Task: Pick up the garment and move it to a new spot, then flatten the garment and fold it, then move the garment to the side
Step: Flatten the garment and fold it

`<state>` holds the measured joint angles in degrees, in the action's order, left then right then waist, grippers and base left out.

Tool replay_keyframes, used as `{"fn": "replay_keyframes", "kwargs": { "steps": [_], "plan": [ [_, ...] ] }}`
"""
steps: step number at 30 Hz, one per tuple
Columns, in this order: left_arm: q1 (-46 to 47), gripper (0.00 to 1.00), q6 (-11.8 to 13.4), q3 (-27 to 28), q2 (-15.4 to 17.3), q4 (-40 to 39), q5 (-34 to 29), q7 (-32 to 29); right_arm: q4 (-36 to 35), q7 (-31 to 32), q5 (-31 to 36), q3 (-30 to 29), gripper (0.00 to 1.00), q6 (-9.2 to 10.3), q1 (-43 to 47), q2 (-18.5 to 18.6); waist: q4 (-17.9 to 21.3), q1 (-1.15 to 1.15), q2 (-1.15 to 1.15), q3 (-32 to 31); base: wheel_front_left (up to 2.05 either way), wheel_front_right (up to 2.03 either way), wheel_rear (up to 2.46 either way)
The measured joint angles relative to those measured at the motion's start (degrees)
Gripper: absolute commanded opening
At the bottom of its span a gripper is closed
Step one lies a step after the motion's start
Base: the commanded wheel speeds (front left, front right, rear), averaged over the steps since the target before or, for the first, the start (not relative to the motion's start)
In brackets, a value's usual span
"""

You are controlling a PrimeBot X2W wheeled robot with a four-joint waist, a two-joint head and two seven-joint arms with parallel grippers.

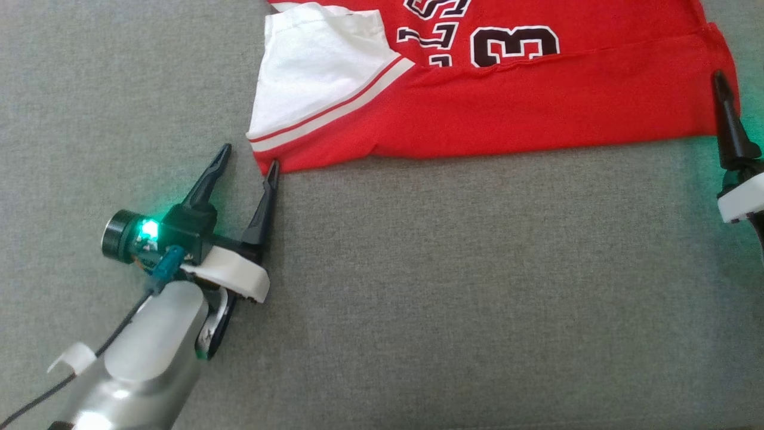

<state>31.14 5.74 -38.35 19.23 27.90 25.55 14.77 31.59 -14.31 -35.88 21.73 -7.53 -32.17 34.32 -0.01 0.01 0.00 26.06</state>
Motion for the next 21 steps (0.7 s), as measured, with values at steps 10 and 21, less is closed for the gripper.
{"fn": "replay_keyframes", "kwargs": {
  "steps": [10,21],
  "plan": [
    [2.0,0.0,-5.3,-1.3,-1.0,4.5,-0.4,0.4,4.1,0.0,-3.1,1.9,1.0,0.0,0.3,-1.1,0.2,0.0,0.0,-1.0,0.0,0.0,0.0],
    [0.9,0.0,-5.1,-1.1,-0.7,0.4,-2.9,0.1,11.9,5.2,-9.8,5.9,0.0,0.0,-2.0,-2.7,-1.1,-0.01,0.0,-1.9,0.0,0.0,0.0]
  ]
}}
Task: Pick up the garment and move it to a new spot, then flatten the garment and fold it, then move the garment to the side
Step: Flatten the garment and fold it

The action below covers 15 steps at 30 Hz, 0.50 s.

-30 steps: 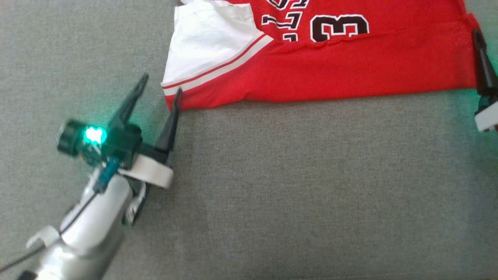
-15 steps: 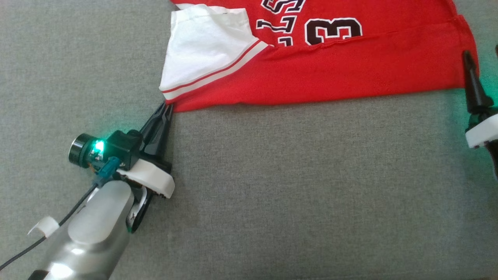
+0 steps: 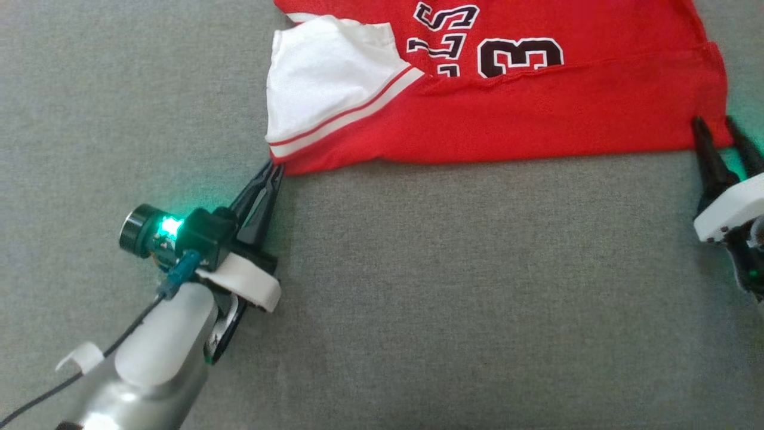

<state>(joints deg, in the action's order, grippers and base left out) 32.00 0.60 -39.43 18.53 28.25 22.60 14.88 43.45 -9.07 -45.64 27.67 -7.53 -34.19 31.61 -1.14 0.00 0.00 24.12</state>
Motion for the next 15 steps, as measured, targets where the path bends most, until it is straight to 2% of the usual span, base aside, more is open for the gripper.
{"fn": "replay_keyframes", "kwargs": {
  "steps": [4,7,15],
  "plan": [
    [-2.0,0.0,0.5,0.0,0.5,-1.5,-0.5,0.0,-0.1,-0.2,-2.4,2.5,0.0,0.0,-0.2,0.1,-0.3,0.0,0.0,-1.0,0.0,0.0,0.0],
    [-4.4,0.0,1.0,0.0,1.2,-2.7,-0.5,0.0,-0.2,-1.8,-2.7,4.2,0.0,0.0,0.9,1.6,-0.4,0.0,0.0,-2.4,0.0,0.0,0.0],
    [-15.9,0.0,3.6,-1.0,4.4,-10.2,1.6,-3.4,-3.2,-4.1,-2.7,8.3,0.0,0.0,9.6,5.2,-0.1,0.01,0.0,-7.7,0.0,0.0,0.0]
  ]
}}
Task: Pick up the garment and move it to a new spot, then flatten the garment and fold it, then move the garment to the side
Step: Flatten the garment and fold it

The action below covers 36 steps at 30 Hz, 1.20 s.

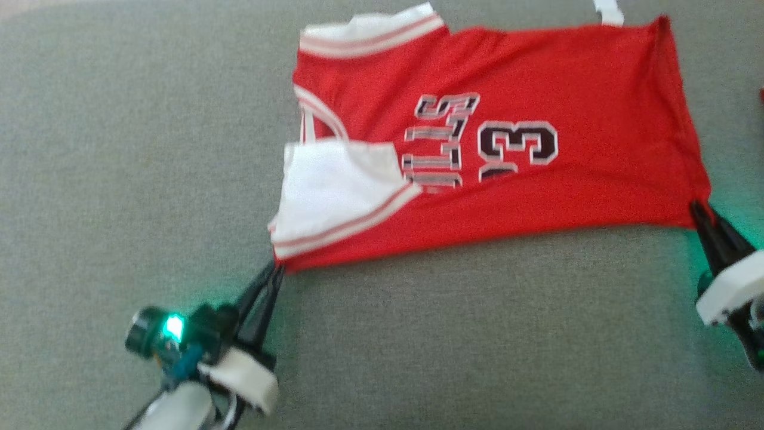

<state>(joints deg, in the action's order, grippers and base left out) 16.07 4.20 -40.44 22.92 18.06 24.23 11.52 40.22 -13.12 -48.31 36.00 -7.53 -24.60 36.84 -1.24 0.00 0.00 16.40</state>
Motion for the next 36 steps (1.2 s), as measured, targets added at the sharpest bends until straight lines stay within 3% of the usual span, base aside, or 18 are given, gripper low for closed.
{"fn": "replay_keyframes", "kwargs": {
  "steps": [12,21,22,23,24,29,34,36],
  "plan": [
    [-14.0,0.0,4.4,-2.0,2.5,-11.1,2.6,-4.5,-3.2,-0.6,0.8,-1.0,0.0,0.0,10.7,2.0,0.5,0.01,0.0,-4.2,0.0,0.0,0.0],
    [-16.4,0.0,5.1,-2.8,4.1,-16.2,3.7,-7.1,-5.7,-0.5,1.2,-4.1,0.0,0.0,13.8,3.2,0.2,0.0,0.0,-3.2,0.0,0.0,0.0],
    [-16.4,0.0,5.2,-2.8,4.1,-16.5,4.0,-7.4,-5.9,-0.5,1.2,-4.5,0.25,0.0,14.0,3.2,0.2,0.0,0.0,-2.9,0.0,0.0,0.0],
    [-16.3,0.27,5.2,-2.7,4.0,-16.8,4.1,-7.4,-6.1,-0.5,1.2,-5.0,0.97,0.0,14.2,3.2,0.1,-0.01,0.0,-2.7,0.0,0.0,0.0],
    [-16.2,1.0,5.2,-2.8,4.0,-17.1,4.1,-7.5,-6.3,-0.4,1.2,-5.4,1.0,0.0,14.5,3.2,0.0,-0.01,0.0,-2.4,0.0,0.0,0.0],
    [-11.5,1.0,4.7,-2.6,4.9,-19.2,2.3,-9.3,-8.0,-0.5,2.6,-8.7,1.0,0.0,14.7,3.3,-0.1,-0.01,0.0,-0.5,0.0,0.0,0.0],
    [0.0,1.0,1.7,-0.7,7.0,-22.0,0.1,-12.5,-10.2,-0.5,4.3,-11.2,1.0,0.0,14.5,3.4,-0.1,-0.01,0.0,2.1,0.0,0.0,0.0],
    [7.9,1.0,-0.7,0.7,7.7,-22.4,-0.2,-15.1,-11.5,-0.5,5.5,-12.3,1.0,0.0,14.1,3.5,0.1,-0.01,0.0,3.7,0.0,0.0,0.0]
  ]
}}
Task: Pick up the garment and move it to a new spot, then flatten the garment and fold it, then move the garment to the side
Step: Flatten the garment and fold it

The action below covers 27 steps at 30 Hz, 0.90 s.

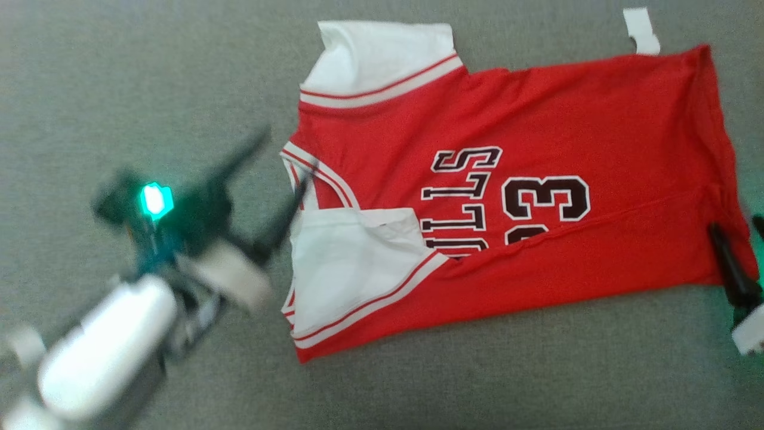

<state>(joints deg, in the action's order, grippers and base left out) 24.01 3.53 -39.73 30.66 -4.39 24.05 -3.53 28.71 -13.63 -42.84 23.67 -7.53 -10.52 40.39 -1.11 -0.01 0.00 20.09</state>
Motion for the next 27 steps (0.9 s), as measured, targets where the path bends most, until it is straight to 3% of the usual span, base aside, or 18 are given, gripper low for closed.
{"fn": "replay_keyframes", "kwargs": {
  "steps": [4,8,15,22,27],
  "plan": [
    [15.4,1.0,-6.5,1.2,0.5,3.1,0.9,-7.0,-3.5,0.1,2.4,-1.8,1.0,0.0,-2.8,0.0,1.0,-0.01,0.0,3.5,0.0,0.0,0.0],
    [27.2,1.0,-9.8,1.5,0.5,11.2,4.4,-13.5,-7.0,0.6,4.8,-4.0,1.0,0.0,-6.0,-0.3,3.3,-0.02,0.0,6.7,0.0,0.0,0.0],
    [37.9,1.0,-10.7,-2.7,0.8,22.9,12.9,-22.8,-10.7,1.4,7.7,-6.4,1.0,0.0,-6.6,-3.0,9.2,-0.01,0.0,10.5,0.0,0.0,0.0],
    [42.2,1.0,-11.1,-8.9,4.0,28.7,17.5,-25.5,-12.0,1.6,8.8,-7.7,1.0,0.0,-6.6,-5.0,13.9,0.0,0.0,13.1,0.0,0.0,0.0],
    [42.9,1.0,-11.1,-12.4,5.5,29.3,20.2,-27.4,-12.2,1.9,9.5,-8.6,1.0,0.0,-6.6,-5.4,15.0,0.01,0.0,13.5,0.0,0.0,0.0]
  ]
}}
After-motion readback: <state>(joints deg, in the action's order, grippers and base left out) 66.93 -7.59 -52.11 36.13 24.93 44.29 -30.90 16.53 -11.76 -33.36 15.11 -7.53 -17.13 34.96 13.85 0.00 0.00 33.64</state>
